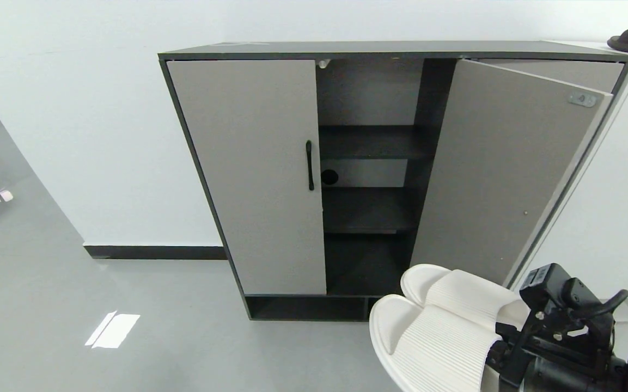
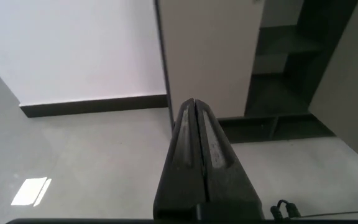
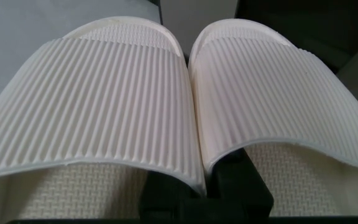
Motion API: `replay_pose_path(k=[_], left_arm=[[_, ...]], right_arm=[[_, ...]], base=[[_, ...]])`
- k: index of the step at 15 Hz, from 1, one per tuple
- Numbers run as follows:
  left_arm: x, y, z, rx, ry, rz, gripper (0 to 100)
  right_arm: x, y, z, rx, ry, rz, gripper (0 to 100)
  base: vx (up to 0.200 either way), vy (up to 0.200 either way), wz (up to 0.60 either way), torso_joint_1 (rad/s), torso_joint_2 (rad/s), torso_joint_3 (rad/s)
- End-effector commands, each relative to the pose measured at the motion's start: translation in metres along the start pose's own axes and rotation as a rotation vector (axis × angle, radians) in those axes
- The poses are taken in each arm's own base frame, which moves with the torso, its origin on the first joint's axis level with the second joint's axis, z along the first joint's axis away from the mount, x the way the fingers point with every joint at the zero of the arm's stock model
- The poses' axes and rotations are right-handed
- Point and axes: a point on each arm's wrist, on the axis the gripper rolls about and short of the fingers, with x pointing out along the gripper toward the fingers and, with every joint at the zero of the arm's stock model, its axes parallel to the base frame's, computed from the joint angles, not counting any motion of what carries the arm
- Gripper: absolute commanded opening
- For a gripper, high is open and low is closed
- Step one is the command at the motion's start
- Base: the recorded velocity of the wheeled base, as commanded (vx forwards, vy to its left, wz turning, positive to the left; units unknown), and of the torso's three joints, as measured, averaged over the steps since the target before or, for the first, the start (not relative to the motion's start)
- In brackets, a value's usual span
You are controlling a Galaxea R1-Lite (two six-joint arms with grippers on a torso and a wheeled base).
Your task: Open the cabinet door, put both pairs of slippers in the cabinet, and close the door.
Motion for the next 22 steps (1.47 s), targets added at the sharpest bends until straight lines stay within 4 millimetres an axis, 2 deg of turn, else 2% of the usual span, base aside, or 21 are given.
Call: replay_pose_path(k=[1, 4, 6, 7, 9, 10, 12, 15, 22], left_arm=[[0.0, 0.0, 0.0, -0.001, 0.003, -0.001, 0], [0.0, 0.0, 0.0, -0.002, 0.003, 0.001, 0], [0.0, 0.0, 0.0, -0.002, 0.003, -0.001, 0], [0.0, 0.0, 0.0, -0.002, 0.003, -0.001, 0], [0.0, 0.0, 0.0, -0.002, 0.003, -0.001, 0], [0.0, 0.0, 0.0, -0.002, 0.003, -0.001, 0], [0.0, 0.0, 0.0, -0.002, 0.003, -0.001, 0], [0.0, 0.0, 0.001, -0.015, 0.002, 0.001, 0], [0.0, 0.0, 0.001, -0.015, 0.002, 0.001, 0]], right_arm=[[0.001, -0.001, 0.002, 0.002, -0.005, -0.005, 0], [0.011, -0.009, 0.008, 0.013, -0.016, -0.095, 0], [0.024, -0.016, 0.019, 0.068, -0.047, -0.228, 0], [0.037, -0.021, 0.024, 0.105, -0.059, -0.33, 0], [0.057, -0.036, 0.026, 0.131, -0.061, -0.53, 0], [0.072, -0.052, 0.026, 0.143, -0.083, -0.673, 0], [0.083, -0.074, 0.025, 0.152, -0.097, -0.834, 0], [0.082, -0.084, 0.024, 0.143, -0.09, -0.879, 0], [0.082, -0.097, 0.039, 0.121, -0.128, -0.92, 0]], base=[[0.0, 0.2, 0.0, 0.002, 0.0, 0.012], [0.0, 0.2, 0.0, 0.004, 0.0, 0.004], [0.0, 0.2, 0.0, 0.007, 0.0, 0.0], [0.0, 0.2, 0.0, 0.002, 0.0, 0.002], [0.0, 0.2, 0.0, 0.002, 0.0, 0.002], [0.0, 0.2, 0.0, 0.002, 0.01, 0.007], [0.0, 0.0, 0.0, 0.0, 0.0, 0.0], [0.0, 0.0, 0.0, 0.0, 0.0, 0.0], [0.2, 0.0, 0.0, 0.002, 0.0, 0.002]])
